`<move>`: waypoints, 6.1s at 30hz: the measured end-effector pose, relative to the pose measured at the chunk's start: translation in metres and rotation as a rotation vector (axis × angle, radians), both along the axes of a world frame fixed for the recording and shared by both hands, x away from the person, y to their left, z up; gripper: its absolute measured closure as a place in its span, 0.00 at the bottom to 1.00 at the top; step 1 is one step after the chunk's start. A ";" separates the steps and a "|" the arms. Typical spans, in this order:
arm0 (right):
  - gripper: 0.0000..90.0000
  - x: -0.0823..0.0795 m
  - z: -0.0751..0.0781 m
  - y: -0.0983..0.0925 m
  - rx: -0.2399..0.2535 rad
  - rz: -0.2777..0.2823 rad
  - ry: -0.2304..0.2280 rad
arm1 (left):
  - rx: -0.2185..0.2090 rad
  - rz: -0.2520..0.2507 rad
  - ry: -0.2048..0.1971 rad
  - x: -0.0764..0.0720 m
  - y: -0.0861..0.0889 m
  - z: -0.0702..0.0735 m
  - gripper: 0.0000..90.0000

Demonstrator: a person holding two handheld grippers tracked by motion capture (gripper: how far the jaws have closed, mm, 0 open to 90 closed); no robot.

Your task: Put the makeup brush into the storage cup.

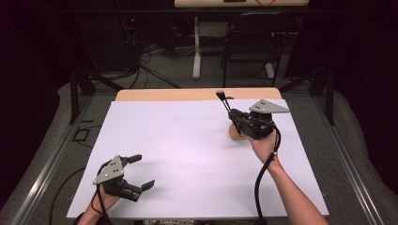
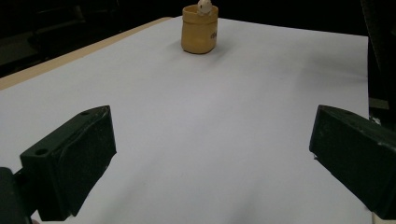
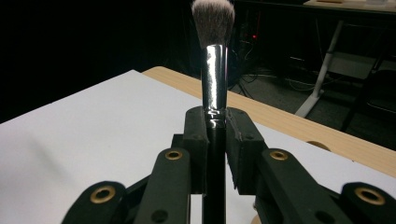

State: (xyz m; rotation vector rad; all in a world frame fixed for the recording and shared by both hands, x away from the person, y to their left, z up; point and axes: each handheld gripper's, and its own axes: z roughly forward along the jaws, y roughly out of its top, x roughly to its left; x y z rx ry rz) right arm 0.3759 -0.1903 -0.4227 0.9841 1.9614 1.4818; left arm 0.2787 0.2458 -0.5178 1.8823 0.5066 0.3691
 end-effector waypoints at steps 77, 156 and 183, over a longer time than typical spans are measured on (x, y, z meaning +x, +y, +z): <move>0.88 0.055 -0.032 -0.044 0.088 -0.165 -0.055 | 0.007 -0.010 0.009 0.002 -0.001 -0.001 0.00; 0.87 0.083 -0.088 -0.042 0.054 -0.133 0.038 | 0.020 -0.021 0.009 0.000 -0.001 -0.001 0.00; 0.03 0.069 -0.067 -0.046 0.013 -0.058 0.113 | 0.022 -0.022 0.011 0.000 -0.002 -0.001 0.00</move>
